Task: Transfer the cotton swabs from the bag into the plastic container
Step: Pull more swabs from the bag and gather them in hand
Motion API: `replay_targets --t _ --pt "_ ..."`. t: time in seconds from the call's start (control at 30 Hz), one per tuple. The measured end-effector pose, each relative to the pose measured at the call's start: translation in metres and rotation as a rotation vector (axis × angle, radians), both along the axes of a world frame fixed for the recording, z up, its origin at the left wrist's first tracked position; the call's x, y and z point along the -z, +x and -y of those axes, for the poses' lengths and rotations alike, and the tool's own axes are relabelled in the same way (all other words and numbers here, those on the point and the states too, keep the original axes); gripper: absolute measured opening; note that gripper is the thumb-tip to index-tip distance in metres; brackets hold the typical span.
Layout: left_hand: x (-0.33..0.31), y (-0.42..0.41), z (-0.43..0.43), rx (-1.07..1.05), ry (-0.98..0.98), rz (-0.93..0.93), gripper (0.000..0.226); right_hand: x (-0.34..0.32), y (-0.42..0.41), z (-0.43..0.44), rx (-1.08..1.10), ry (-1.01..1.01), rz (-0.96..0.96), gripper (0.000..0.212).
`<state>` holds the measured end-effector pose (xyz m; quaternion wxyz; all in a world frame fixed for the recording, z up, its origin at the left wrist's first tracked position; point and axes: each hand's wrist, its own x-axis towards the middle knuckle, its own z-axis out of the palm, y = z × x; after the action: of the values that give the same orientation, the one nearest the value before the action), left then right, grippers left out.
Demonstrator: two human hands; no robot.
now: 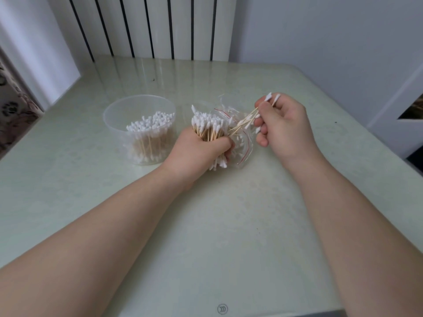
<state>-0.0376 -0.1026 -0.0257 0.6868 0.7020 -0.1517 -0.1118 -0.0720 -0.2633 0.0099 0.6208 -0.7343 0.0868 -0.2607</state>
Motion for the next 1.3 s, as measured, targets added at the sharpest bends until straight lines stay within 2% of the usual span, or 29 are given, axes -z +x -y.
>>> replay_targets --t 0.13,0.27,0.37,0.53,0.73,0.87,1.0,1.1,1.2,1.3 --pt "-0.003 -0.002 -0.001 -0.039 -0.029 -0.070 0.009 -0.007 -0.001 0.001 0.049 0.117 0.053 0.022" --pt "-0.009 -0.003 -0.003 -0.026 -0.182 -0.189 0.008 -0.007 -0.003 0.000 0.020 0.074 0.029 0.023" --pt "-0.013 -0.003 -0.005 -0.027 -0.220 -0.244 0.008 -0.009 -0.005 -0.001 -0.004 0.073 0.047 0.023" --pt "-0.012 -0.002 -0.004 -0.058 -0.231 -0.257 0.010 -0.009 -0.006 0.003 -0.015 0.082 0.080 0.024" --pt "-0.012 -0.004 -0.003 -0.062 -0.293 -0.275 0.016 -0.008 -0.002 0.006 -0.016 0.212 0.124 0.023" --pt "-0.013 -0.005 -0.003 -0.063 -0.294 -0.257 0.018 -0.007 -0.004 0.005 -0.034 0.097 0.070 0.025" --pt "-0.011 -0.003 -0.004 -0.054 -0.254 -0.203 0.019 -0.003 -0.006 -0.001 -0.145 0.003 0.003 0.024" --pt "-0.007 -0.002 -0.003 -0.029 -0.244 -0.157 0.005 -0.001 -0.007 -0.001 -0.213 -0.034 -0.039 0.024" --pt "-0.005 -0.001 -0.002 -0.013 -0.252 -0.151 0.029 0.001 -0.008 -0.003 -0.266 -0.034 -0.056 0.025" --pt "-0.002 -0.001 -0.002 0.014 -0.226 -0.114 0.023 0.004 -0.006 -0.006 -0.261 -0.064 -0.079 0.024"
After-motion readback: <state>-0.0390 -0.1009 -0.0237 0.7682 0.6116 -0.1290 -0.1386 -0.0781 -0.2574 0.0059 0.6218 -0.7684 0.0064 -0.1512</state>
